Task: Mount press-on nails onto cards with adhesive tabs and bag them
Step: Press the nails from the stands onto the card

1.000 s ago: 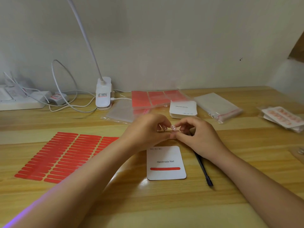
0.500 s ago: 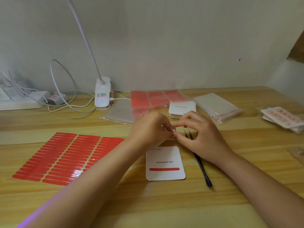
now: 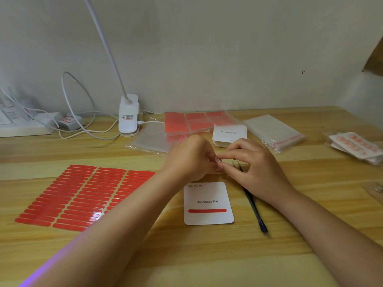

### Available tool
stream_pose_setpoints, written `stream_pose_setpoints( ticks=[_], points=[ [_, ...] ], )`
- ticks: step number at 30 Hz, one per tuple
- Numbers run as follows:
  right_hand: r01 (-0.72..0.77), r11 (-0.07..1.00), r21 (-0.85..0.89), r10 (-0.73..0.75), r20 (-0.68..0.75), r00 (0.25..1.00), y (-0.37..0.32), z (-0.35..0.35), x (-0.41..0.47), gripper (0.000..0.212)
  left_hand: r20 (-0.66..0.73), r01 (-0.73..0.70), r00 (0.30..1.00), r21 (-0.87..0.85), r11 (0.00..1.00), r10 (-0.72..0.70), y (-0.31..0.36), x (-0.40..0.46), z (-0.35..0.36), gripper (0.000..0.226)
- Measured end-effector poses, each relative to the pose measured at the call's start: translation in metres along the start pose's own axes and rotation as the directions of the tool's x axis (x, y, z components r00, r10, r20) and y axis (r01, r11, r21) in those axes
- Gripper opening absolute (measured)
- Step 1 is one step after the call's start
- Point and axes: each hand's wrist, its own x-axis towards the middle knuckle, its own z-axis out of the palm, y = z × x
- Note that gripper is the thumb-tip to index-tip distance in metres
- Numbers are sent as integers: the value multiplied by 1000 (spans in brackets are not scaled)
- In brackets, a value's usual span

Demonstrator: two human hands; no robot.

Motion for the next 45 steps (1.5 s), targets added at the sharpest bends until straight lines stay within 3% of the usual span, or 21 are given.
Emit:
stream_pose_setpoints(
  ticks=[14,30,34,39,45],
  points=[
    [-9,995,-104,9,4,1000,-4,-2,0,17,20,9,1000,-25,1000,-9,3,1,-1,21],
    [-86,993,-77,85,-9,996,-5,2,2,9,51,68,996,-34,997,-67,8,2,-2,15],
    [-168,985,32,170,-57,984,-4,3,6,7,62,88,994,-51,995,-85,10,3,-2,15],
    [-228,973,26,229,-100,968,-5,7,7,9,52,81,995,-33,996,-79,10,3,-2,15],
    [-383,917,110,398,-179,900,-3,4,5,12,43,71,997,29,997,-72,11,1,-4,16]
  ],
)
